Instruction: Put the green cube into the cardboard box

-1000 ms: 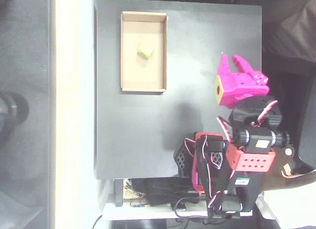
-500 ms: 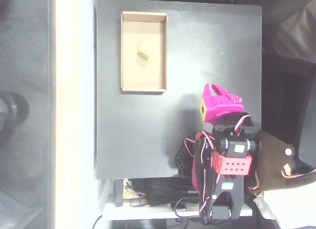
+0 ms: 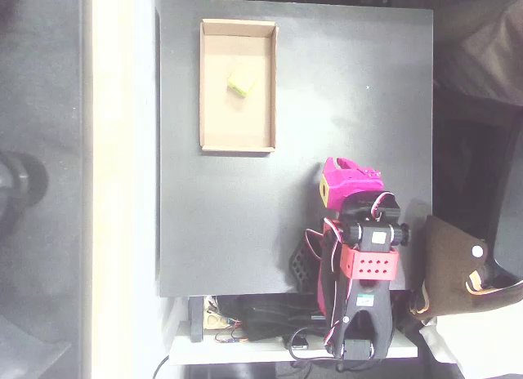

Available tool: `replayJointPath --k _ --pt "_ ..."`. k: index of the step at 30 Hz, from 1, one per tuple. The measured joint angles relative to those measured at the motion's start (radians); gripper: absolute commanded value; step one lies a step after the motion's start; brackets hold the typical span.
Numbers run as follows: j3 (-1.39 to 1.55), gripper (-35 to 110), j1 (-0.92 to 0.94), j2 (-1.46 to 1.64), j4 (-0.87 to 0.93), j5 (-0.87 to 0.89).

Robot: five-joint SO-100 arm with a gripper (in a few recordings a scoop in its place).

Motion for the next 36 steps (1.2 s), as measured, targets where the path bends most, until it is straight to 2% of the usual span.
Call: replayJointPath --k 23,36 --pt "0.064 3 -0.069 0.012 0.002 0.0" --pt "0.064 3 -0.061 0.077 0.106 0.009"
